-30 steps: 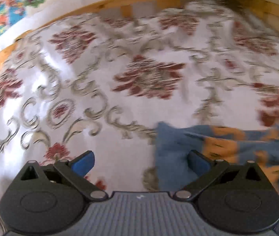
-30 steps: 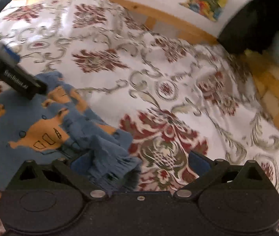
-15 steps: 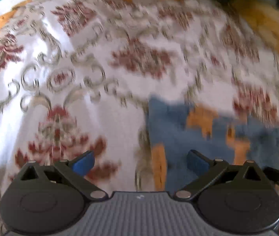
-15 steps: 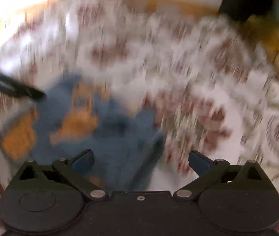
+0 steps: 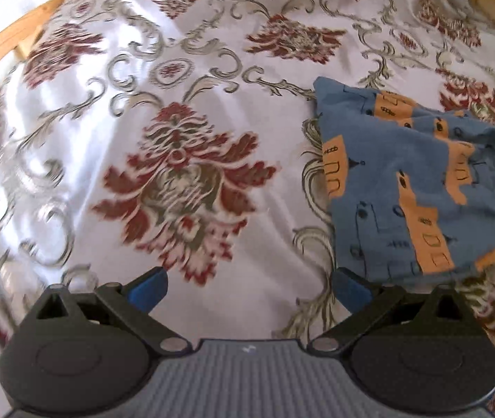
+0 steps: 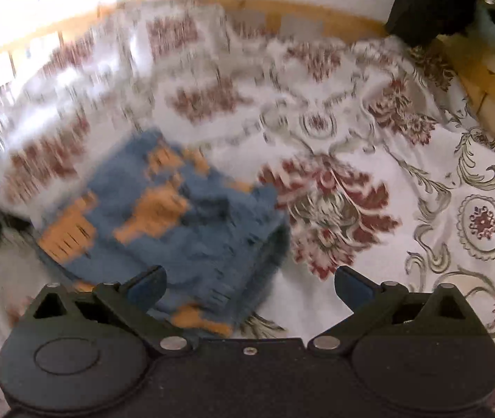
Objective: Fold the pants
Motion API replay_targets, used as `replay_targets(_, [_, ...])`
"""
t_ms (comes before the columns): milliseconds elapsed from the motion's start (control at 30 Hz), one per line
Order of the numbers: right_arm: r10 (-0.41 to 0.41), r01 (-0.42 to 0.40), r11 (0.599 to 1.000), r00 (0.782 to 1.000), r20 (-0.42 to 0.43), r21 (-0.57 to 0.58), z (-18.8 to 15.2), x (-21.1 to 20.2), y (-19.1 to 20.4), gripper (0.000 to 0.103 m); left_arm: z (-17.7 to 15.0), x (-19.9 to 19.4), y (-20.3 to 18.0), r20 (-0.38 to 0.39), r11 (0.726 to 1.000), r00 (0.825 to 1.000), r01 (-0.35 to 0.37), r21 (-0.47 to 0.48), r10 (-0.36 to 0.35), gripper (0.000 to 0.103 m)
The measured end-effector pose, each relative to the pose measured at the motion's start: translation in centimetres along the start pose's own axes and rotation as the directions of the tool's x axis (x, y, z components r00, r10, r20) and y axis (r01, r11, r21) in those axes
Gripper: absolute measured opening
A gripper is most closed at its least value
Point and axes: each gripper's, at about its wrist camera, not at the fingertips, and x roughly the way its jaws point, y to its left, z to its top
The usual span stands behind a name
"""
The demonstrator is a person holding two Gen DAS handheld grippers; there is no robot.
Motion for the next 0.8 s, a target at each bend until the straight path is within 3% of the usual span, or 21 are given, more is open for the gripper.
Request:
replay_targets(67, [0.03, -0.031, 0.999, 0.999, 0.015, 0.04, -0.1, -0.6, -0.3, 0.102, -0.4, -0.7, 0.2, 0.008, 1.0, 1.0, -0.001, -0.017, 0.001, 0.103])
replay_targets(300, [0.01, -0.01, 1.0, 1.0, 0.005, 0.024, -0.2, -1.2, 0.2, 0.102, 0.0, -1.9, 0.1, 0.061, 0.999, 0.998, -0.033, -0.017, 0.034, 0.103])
replay_targets(433, [0.029, -0.029, 0.997, 1.0, -0.001, 0.078, -0.1, -0.9, -0.8, 0.102, 0.4, -2.4, 0.1, 0.103, 0.999, 0.994, -0.032, -0.015, 0.034, 0.103])
replay_targets(667, [0.147, -0.134, 0.966, 0.988, -0.041, 0.221, 0.6, 0.3, -3.6, 0.102, 0.9, -1.7, 0.1, 0.1, 1.0, 0.995, -0.025, -0.016, 0.026, 0.103])
replay_targets(800, [0.285, -0.25, 0.917, 0.956, -0.07, 0.311, 1.1, 1.8, -5.6, 0.102, 1.4, -1.3, -0.1, 0.103, 1.0, 0.994, -0.019, -0.003, 0.019, 0.103])
